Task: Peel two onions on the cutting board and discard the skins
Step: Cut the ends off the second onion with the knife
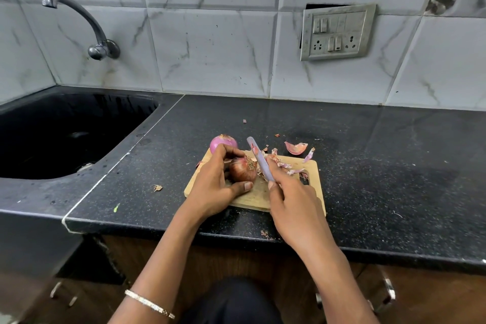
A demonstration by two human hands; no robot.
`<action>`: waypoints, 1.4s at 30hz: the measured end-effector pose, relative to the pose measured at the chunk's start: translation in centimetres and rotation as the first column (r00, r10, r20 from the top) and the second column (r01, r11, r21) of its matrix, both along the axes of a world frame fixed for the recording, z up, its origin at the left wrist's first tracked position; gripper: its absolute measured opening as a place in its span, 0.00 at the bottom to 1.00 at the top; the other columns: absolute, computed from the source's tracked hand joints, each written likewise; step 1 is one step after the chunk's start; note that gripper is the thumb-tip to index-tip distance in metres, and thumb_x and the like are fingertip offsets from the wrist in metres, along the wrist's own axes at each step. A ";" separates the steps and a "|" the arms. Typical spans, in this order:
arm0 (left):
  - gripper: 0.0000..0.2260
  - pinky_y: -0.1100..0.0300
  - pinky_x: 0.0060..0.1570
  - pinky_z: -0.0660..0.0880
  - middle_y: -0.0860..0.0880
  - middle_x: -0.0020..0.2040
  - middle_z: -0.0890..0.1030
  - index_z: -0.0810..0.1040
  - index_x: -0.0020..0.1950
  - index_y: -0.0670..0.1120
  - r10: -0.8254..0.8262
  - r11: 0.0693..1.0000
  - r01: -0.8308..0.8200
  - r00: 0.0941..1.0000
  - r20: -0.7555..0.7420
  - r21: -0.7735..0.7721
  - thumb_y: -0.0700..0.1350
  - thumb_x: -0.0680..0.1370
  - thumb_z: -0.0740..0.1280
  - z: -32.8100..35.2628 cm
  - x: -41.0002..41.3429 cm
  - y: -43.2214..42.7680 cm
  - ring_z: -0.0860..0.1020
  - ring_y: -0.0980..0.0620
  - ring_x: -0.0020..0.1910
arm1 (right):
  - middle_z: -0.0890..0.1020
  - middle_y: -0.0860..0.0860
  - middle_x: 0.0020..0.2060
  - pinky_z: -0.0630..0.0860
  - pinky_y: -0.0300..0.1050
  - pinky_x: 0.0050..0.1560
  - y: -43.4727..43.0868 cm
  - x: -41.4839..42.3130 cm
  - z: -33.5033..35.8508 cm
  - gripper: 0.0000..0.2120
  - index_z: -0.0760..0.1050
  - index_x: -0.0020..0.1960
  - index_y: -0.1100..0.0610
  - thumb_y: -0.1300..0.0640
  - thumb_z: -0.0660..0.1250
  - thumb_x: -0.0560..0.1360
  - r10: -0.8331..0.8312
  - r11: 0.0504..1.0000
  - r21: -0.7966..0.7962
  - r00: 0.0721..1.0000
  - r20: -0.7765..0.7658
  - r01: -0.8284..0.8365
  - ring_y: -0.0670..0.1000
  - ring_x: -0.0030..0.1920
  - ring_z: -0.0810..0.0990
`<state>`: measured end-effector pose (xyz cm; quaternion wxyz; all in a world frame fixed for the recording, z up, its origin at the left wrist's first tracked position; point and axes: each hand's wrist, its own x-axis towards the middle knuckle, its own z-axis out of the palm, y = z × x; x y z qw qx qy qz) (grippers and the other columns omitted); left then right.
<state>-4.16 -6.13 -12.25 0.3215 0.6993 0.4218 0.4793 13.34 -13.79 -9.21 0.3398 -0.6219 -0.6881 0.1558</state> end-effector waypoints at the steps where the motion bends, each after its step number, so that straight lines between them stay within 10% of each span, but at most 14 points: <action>1: 0.27 0.43 0.61 0.78 0.50 0.60 0.80 0.71 0.62 0.54 -0.006 1.000 0.006 1.000 0.001 0.003 0.45 0.67 0.78 0.0 0.0 0.0 0.81 0.50 0.60 | 0.81 0.51 0.45 0.70 0.49 0.42 -0.2 -0.1 0.0 0.24 0.60 0.78 0.37 0.53 0.55 0.85 0.023 1.000 0.006 0.999 -0.034 -0.022 0.56 0.46 0.78; 13: 0.26 0.56 0.61 0.78 0.47 0.63 0.78 0.72 0.63 0.48 -0.059 0.997 0.069 0.979 0.196 -0.045 0.40 0.69 0.78 0.2 0.0 -0.1 0.81 0.49 0.61 | 0.81 0.50 0.48 0.73 0.49 0.46 0.0 -0.1 0.4 0.24 0.61 0.79 0.39 0.54 0.53 0.85 -0.016 0.996 -0.082 0.999 0.031 0.019 0.58 0.51 0.79; 19: 0.20 0.51 0.56 0.81 0.39 0.66 0.77 0.80 0.64 0.47 -0.078 0.967 0.184 0.874 0.480 -0.178 0.42 0.72 0.72 2.1 0.9 0.4 0.81 0.43 0.61 | 0.84 0.49 0.38 0.81 0.52 0.36 3.3 1.4 2.1 0.14 0.74 0.62 0.44 0.59 0.55 0.85 -0.015 1.000 -0.011 0.939 -0.343 0.012 0.48 0.32 0.83; 26: 0.16 0.62 0.27 0.67 0.35 0.44 0.81 0.79 0.60 0.42 0.030 0.928 0.177 0.841 0.540 -0.329 0.45 0.85 0.54 4.6 3.6 2.7 0.79 0.46 0.33 | 0.77 0.44 0.30 0.70 0.37 0.34 7.7 3.3 4.3 0.27 0.62 0.75 0.30 0.57 0.59 0.85 0.200 0.980 0.071 0.890 -0.410 -0.188 0.41 0.30 0.73; 33: 0.20 0.53 0.38 0.78 0.40 0.37 0.81 0.77 0.42 0.46 0.100 0.932 0.093 0.862 0.496 -0.349 0.53 0.86 0.54 4.4 5.3 3.6 0.80 0.43 0.37 | 0.75 0.39 0.33 0.71 0.40 0.37 9.3 4.2 2.9 0.22 0.69 0.75 0.38 0.56 0.62 0.84 0.357 0.934 0.158 0.826 -0.436 -0.321 0.43 0.34 0.73; 37: 0.25 0.54 0.42 0.81 0.41 0.41 0.84 0.78 0.46 0.41 0.097 0.937 0.102 0.844 0.527 -0.336 0.55 0.87 0.50 4.6 5.4 3.2 0.83 0.44 0.42 | 0.81 0.37 0.63 0.80 0.48 0.61 9.1 3.3 2.7 0.27 0.69 0.76 0.45 0.53 0.71 0.79 0.455 0.890 0.168 0.810 -0.371 -0.423 0.43 0.61 0.82; 42: 0.34 0.62 0.34 0.79 0.49 0.36 0.86 0.87 0.35 0.49 0.048 0.934 0.163 0.826 0.562 -0.318 0.52 0.87 0.46 5.2 5.4 2.6 0.85 0.54 0.36 | 0.86 0.53 0.49 0.81 0.54 0.46 9.4 2.7 1.6 0.34 0.66 0.74 0.32 0.37 0.75 0.72 0.388 0.902 0.243 0.917 -0.092 -0.357 0.40 0.42 0.72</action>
